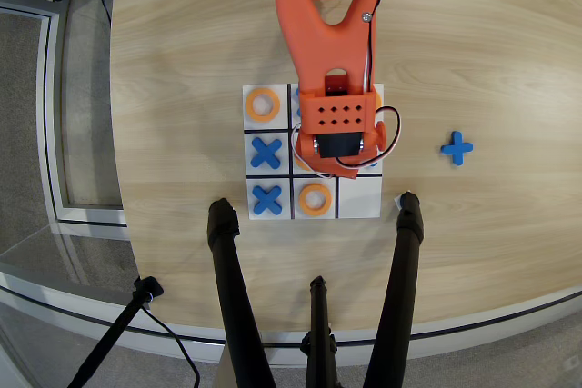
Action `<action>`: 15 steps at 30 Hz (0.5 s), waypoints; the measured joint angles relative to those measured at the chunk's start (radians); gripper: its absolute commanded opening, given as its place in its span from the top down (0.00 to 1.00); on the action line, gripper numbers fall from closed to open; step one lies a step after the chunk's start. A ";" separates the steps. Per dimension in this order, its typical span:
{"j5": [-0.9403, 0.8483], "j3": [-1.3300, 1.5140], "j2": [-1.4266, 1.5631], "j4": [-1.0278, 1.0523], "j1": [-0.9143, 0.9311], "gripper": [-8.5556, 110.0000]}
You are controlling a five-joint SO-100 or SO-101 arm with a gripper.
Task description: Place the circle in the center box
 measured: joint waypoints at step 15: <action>0.006 -0.040 0.000 0.041 -0.002 0.85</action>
